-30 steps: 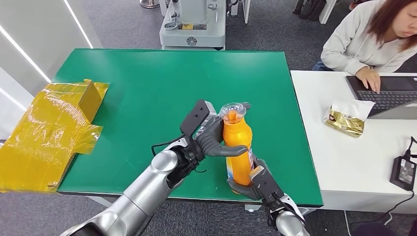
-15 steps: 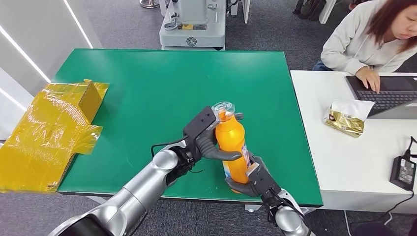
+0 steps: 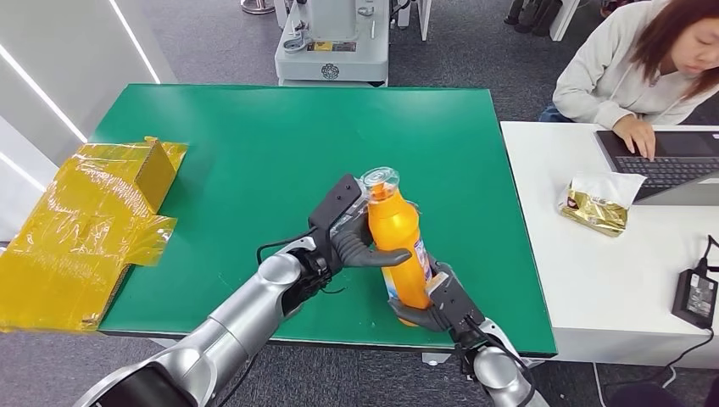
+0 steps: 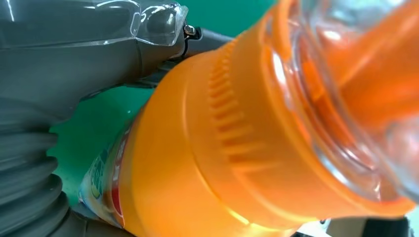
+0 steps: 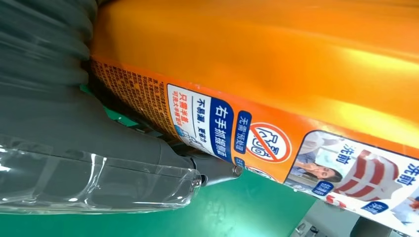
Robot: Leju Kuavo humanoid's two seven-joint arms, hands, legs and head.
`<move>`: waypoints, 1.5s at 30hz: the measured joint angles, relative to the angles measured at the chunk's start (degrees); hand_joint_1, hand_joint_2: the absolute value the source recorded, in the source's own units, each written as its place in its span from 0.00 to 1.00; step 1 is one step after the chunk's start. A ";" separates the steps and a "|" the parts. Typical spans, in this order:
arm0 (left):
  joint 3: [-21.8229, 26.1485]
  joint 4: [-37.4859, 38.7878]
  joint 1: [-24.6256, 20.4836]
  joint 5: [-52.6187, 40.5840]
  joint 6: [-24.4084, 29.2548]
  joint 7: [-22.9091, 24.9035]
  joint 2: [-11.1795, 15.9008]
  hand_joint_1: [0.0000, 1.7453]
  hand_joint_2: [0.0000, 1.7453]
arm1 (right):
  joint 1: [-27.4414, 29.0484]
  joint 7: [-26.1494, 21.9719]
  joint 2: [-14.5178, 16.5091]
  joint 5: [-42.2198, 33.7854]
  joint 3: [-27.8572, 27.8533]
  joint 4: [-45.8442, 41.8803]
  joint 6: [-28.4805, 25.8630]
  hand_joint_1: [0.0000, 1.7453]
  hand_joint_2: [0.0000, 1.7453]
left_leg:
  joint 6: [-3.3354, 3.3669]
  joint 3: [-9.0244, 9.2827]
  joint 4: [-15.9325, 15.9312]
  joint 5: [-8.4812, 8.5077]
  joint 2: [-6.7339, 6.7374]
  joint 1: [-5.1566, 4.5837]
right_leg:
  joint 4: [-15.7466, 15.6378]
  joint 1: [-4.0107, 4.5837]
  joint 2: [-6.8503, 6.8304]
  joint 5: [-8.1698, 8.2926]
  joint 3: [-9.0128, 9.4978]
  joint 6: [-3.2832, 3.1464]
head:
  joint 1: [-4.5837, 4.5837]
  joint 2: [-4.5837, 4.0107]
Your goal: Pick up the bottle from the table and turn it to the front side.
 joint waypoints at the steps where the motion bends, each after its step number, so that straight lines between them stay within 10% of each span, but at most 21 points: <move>1: 0.01 -0.01 0.00 0.70 0.04 0.02 0.00 1.00 1.00 | -0.13 -0.04 0.00 -0.04 0.02 0.09 -0.06 0.94 1.00 | 0.00 0.00 0.00 0.00 0.00 0.00 | 0.00 0.00 0.00 0.00 0.00 0.00 | -0.01 0.00; 8: 0.13 -0.11 0.02 4.93 -0.03 1.29 -0.10 1.00 1.00 | 0.09 -0.25 0.01 -0.05 0.50 0.16 -1.01 0.84 1.00 | 0.00 0.01 0.00 0.00 0.00 0.00 | 0.00 0.00 0.00 0.00 -0.01 0.00 | -0.01 0.00; 12: 0.28 -0.19 0.04 6.57 -0.49 1.97 -0.13 1.00 1.00 | 0.59 -0.01 0.22 0.66 0.80 -0.27 -1.77 0.00 1.00 | 0.00 0.01 0.00 0.00 0.01 0.00 | 0.00 0.00 0.01 0.00 -0.01 0.00 | -0.01 0.00; 21: 0.97 -2.79 -2.20 -9.32 14.65 -6.44 1.14 1.00 1.00 | 2.46 0.46 0.84 3.31 0.61 -1.68 -1.75 0.00 1.00 | -0.01 0.02 0.00 0.01 0.04 0.01 | 0.01 0.01 0.06 0.02 -0.01 -0.02 | -0.01 0.00; 33: 0.34 -5.64 -12.65 -44.10 37.22 -6.10 4.61 1.00 1.00 | 3.02 0.04 0.74 4.05 0.61 -4.87 -0.68 0.00 1.00 | -0.01 0.00 0.01 0.04 0.01 0.02 | 0.03 0.02 0.01 0.03 0.00 -0.02 | -0.01 0.00; 45: -9.60 1.96 -19.35 -92.29 50.51 17.64 7.69 1.00 1.00 | 1.46 -0.13 -0.01 4.99 1.44 -6.34 -2.55 0.00 1.00 | -0.01 0.09 0.01 0.04 0.18 0.01 | 0.04 0.01 0.22 0.04 0.01 -0.03 | -0.01 0.00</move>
